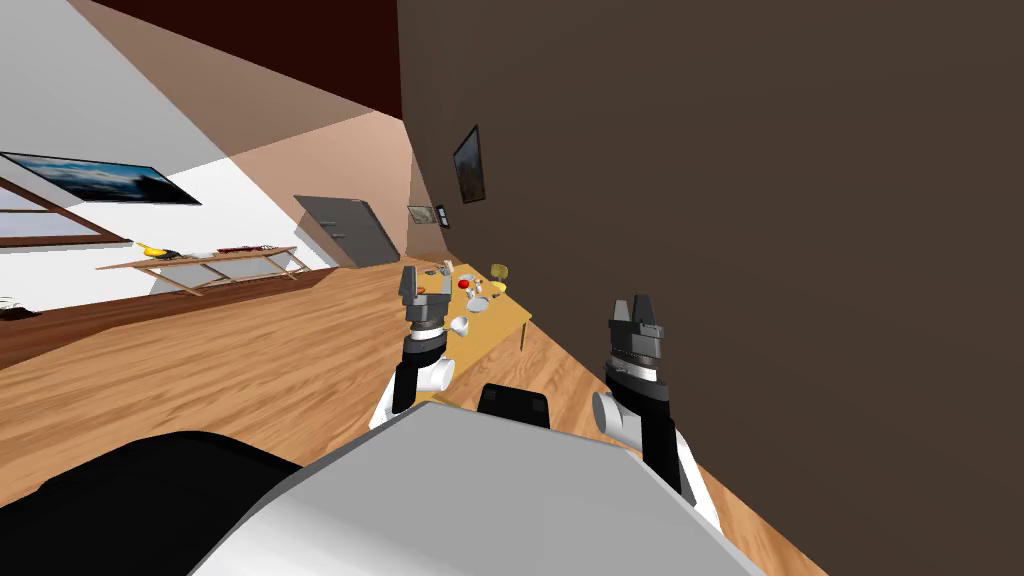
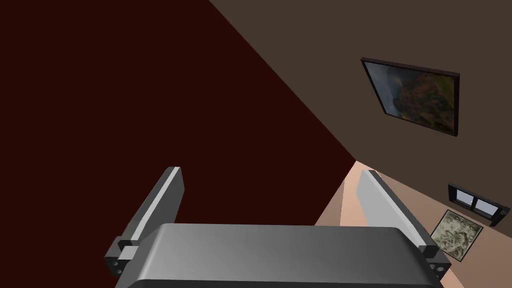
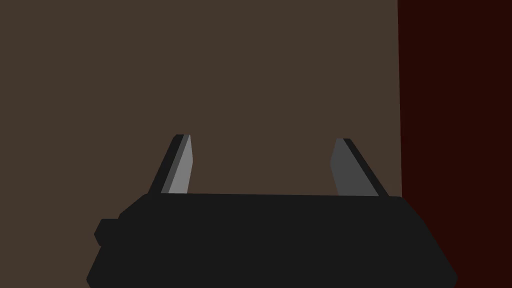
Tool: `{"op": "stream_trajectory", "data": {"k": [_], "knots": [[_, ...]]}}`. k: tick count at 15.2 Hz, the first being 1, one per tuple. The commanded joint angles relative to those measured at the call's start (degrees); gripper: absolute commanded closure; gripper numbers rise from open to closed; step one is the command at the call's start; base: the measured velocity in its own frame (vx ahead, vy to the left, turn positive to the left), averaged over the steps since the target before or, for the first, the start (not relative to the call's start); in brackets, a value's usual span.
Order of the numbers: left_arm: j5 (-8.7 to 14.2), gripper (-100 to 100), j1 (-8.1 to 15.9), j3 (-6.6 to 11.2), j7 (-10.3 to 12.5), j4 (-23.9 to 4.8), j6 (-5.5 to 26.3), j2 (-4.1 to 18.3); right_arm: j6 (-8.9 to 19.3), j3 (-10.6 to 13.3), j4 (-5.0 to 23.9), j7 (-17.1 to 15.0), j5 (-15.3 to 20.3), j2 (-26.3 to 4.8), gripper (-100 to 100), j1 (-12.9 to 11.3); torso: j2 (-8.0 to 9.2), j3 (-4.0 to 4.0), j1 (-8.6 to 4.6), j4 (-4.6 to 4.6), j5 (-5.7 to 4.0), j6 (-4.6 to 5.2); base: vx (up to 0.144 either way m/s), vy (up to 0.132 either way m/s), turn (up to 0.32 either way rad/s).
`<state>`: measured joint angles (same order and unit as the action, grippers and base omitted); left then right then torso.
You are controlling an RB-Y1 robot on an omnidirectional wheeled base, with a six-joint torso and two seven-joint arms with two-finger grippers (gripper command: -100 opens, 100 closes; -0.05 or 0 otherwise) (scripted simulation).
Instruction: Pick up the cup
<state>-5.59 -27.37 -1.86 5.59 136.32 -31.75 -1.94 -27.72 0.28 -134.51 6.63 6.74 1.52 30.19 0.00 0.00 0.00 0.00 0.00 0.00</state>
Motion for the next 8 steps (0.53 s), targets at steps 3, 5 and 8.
{"op": "stream_trajectory", "data": {"k": [3,5,8], "knots": [[0.68,-100,0.01,0.52,0.39,-0.72,1.77,4.41,0.0,0.0,0.0,0.0,0.0,0.0,0,0.0,-0.01,0.0,0.0,0.0,0.0,0.0,0.004,-0.005,-0.025],[1.13,-100,0.02,0.87,0.64,-1.2,2.95,6.24,0.0,0.0,0.0,0.0,0.0,0.0,0,0.0,-0.03,-0.02,-0.01,-0.01,0.0,0.01,0.011,-0.011,-0.045],[2.34,-100,0.04,1.8,1.33,-2.48,6.1,9.7,0.0,0.0,0.0,0.0,0.0,0.0,0,0.0,-0.04,-0.03,-0.03,-0.01,-0.01,0.01,0.009,-0.014,-0.044]]}}
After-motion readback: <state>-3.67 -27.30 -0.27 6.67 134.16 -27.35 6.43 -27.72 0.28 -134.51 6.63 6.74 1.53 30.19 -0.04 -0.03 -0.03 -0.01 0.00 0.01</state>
